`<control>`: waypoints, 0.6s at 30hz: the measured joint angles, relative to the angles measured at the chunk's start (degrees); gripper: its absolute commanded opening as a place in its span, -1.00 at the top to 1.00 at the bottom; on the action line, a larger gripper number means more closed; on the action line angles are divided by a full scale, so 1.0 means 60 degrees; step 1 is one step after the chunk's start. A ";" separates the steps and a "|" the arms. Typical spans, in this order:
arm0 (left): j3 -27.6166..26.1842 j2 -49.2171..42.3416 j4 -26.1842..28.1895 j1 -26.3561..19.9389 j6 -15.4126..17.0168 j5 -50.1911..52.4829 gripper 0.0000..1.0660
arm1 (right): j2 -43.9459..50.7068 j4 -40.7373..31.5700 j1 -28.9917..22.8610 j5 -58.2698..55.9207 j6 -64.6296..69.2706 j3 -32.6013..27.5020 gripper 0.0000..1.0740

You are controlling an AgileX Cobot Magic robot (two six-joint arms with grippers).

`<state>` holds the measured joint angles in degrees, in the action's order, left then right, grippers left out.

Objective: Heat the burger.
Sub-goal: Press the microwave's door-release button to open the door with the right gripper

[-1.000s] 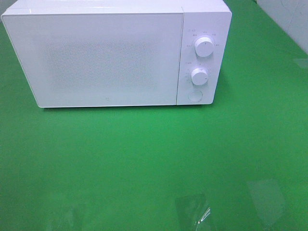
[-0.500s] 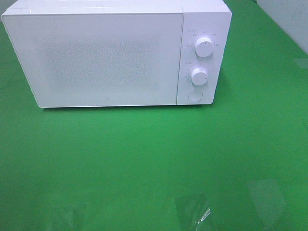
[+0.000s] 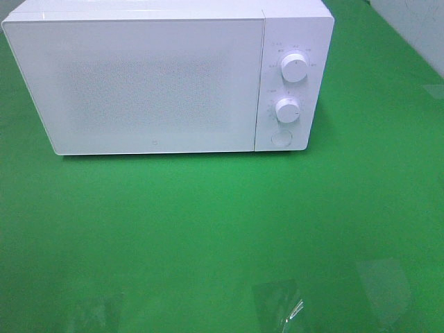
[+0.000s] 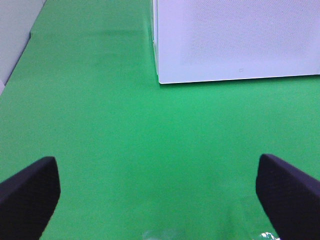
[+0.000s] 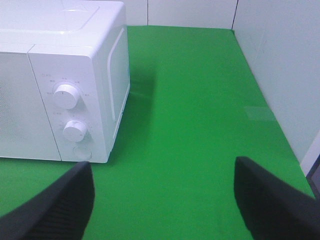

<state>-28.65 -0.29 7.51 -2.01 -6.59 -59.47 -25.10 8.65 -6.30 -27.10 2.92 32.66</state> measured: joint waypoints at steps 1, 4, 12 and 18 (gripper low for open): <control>0.0000 0.0000 0.0000 0.0000 0.0000 0.0000 -0.88 | -0.0334 0.0000 0.0000 0.0353 0.0000 0.0000 -0.42; 0.0000 0.0000 0.0000 0.0000 0.0000 0.0000 -0.88 | -0.0993 0.0000 0.0000 0.1146 0.0000 0.0000 -0.42; 0.0000 0.0000 0.0000 0.0000 0.0000 0.0000 -0.88 | -0.2139 0.0000 0.0000 0.2559 0.0000 0.0000 -0.42; 0.0000 0.0000 0.0000 0.0000 0.0000 0.0000 -0.88 | -0.3342 -0.0038 0.0000 0.3858 0.0000 -0.0010 -0.42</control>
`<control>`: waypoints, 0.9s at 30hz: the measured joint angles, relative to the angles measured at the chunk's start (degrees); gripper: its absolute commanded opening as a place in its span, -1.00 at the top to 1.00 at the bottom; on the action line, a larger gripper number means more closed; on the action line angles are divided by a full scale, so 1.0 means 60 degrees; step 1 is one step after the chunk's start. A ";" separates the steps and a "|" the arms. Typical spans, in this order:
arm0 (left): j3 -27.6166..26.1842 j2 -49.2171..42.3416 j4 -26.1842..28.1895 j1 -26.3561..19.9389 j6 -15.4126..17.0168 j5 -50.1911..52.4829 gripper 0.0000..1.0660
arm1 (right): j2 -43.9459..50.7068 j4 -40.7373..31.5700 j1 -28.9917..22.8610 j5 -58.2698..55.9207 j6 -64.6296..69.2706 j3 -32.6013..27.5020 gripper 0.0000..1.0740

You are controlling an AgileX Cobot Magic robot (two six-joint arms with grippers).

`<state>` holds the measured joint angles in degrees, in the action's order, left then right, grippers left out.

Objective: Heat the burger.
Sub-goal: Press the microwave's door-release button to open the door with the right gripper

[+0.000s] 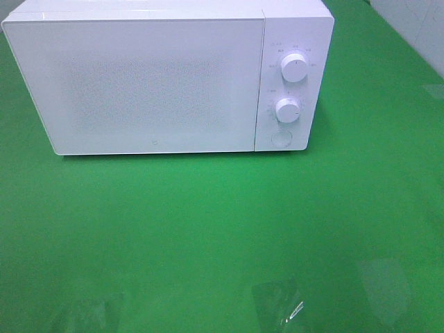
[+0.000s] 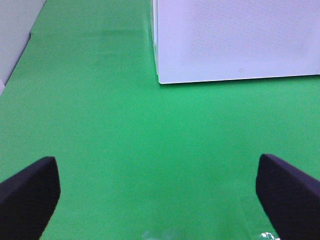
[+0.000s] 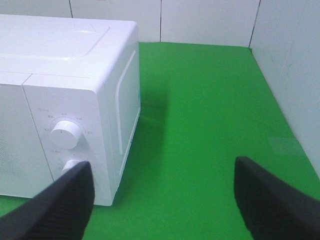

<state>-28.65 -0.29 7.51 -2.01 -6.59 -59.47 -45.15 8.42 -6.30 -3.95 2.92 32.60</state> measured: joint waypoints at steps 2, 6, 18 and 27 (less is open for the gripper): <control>0.0000 0.0000 0.0000 0.0000 0.0000 0.0000 -0.88 | -0.0659 -0.0067 0.0000 0.0840 0.0000 -0.0057 -0.42; 0.0000 0.0000 0.0000 0.0000 0.0000 0.0000 -0.88 | -0.1576 -0.0325 0.0000 0.1939 0.0000 -0.0105 -0.42; 0.0000 0.0000 0.0000 0.0000 0.0000 0.0000 -0.88 | -0.3734 -0.1910 0.0000 0.5443 -0.0659 -0.0812 -0.42; 0.0000 0.0000 0.0000 0.0000 0.0000 0.0000 -0.88 | -0.4861 -0.4927 -0.1232 0.8050 -0.2788 -0.1595 -0.42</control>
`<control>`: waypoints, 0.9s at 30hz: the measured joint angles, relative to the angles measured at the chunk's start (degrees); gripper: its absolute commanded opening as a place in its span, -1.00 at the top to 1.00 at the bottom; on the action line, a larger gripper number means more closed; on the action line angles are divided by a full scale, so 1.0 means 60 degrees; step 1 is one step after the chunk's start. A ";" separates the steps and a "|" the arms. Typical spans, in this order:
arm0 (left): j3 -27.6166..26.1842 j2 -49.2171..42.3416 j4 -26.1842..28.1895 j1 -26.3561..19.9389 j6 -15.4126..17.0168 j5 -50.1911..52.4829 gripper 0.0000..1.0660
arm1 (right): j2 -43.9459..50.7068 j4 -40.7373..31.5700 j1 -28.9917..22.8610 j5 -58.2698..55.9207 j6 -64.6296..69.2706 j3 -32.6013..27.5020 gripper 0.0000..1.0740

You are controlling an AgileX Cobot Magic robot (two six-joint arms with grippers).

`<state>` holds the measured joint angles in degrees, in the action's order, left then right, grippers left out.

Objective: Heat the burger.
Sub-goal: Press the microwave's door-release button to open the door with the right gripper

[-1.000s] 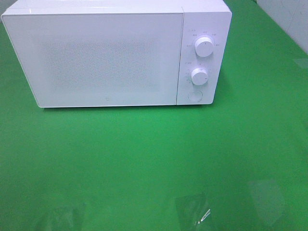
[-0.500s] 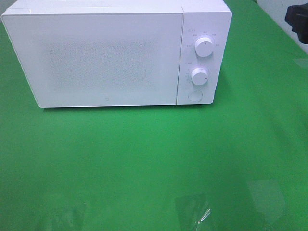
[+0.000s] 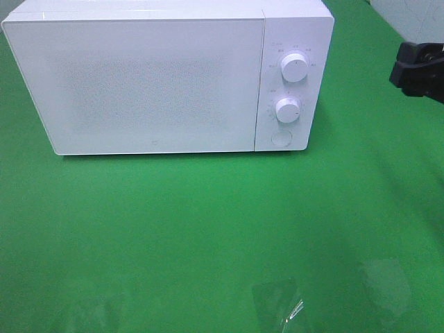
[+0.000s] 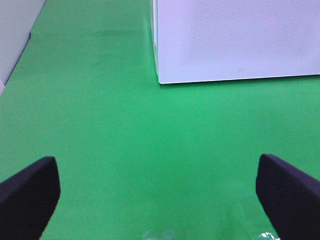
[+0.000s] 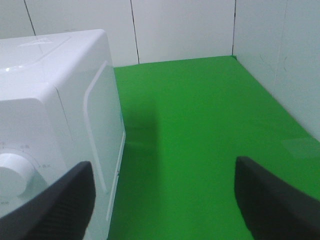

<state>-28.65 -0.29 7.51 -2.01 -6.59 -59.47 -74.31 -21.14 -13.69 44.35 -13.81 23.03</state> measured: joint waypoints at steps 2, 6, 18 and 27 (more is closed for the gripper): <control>0.0000 0.0000 0.0000 0.0000 0.0000 0.0000 -0.88 | -0.0372 -0.0697 -0.0525 0.0497 -0.0430 -0.0067 -0.42; 0.0000 0.0000 0.0000 0.0000 0.0000 0.0000 -0.88 | -0.1213 -0.1748 -0.1939 0.1623 -0.0735 -0.0076 -0.42; 0.0000 0.0000 0.0000 0.0000 0.0000 0.0000 -0.88 | -0.2406 -0.3352 -0.4144 0.2817 -0.0745 -0.0076 -0.41; 0.0000 0.0000 0.0000 0.0000 0.0000 0.0000 -0.88 | -0.3361 -0.3791 -0.5176 0.3094 -0.0688 -0.0067 -0.41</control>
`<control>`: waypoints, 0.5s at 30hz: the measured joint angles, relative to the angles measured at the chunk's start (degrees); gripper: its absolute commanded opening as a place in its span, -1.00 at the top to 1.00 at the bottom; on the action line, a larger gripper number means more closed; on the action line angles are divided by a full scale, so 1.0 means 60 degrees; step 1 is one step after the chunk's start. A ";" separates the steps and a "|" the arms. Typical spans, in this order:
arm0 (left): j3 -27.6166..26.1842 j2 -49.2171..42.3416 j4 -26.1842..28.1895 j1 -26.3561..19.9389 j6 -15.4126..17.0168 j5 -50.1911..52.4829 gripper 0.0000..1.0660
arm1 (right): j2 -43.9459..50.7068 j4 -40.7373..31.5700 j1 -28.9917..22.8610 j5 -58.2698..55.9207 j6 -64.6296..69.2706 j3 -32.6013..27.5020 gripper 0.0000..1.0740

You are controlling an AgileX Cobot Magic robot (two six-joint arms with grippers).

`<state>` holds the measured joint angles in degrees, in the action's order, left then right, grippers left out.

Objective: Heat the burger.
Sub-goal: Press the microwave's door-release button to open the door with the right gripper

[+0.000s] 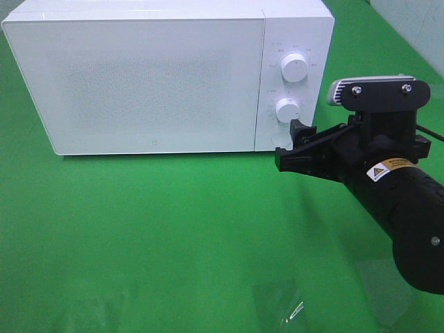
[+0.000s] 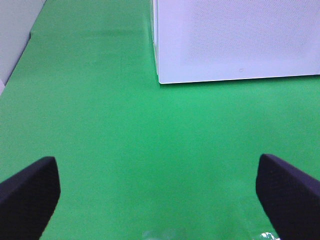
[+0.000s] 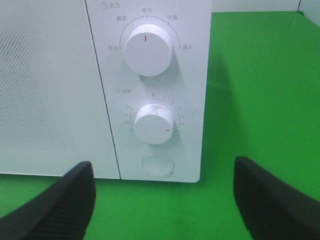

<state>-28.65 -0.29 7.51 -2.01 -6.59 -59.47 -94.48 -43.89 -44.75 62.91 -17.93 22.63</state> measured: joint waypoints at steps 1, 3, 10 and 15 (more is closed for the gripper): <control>0.0000 0.0000 0.0000 0.0000 0.0000 0.0000 -0.88 | -0.0067 -0.0095 -0.0067 0.0029 0.0248 0.0000 -0.41; 0.0000 0.0000 0.0000 0.0000 0.0000 0.0000 -0.88 | -0.0076 -0.0143 -0.0095 0.0038 0.0926 0.0000 -0.39; 0.0000 0.0000 0.0000 0.0000 0.0000 0.0000 -0.88 | -0.0076 -0.0172 -0.0095 0.0076 0.5118 0.0000 -0.14; 0.0000 0.0000 0.0000 0.0000 0.0000 0.0000 -0.88 | -0.0076 -0.0172 -0.0095 0.0057 0.7888 0.0000 0.15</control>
<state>-28.65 -0.29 7.51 -2.01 -6.59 -59.47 -94.94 -44.92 -45.32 63.25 29.39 22.63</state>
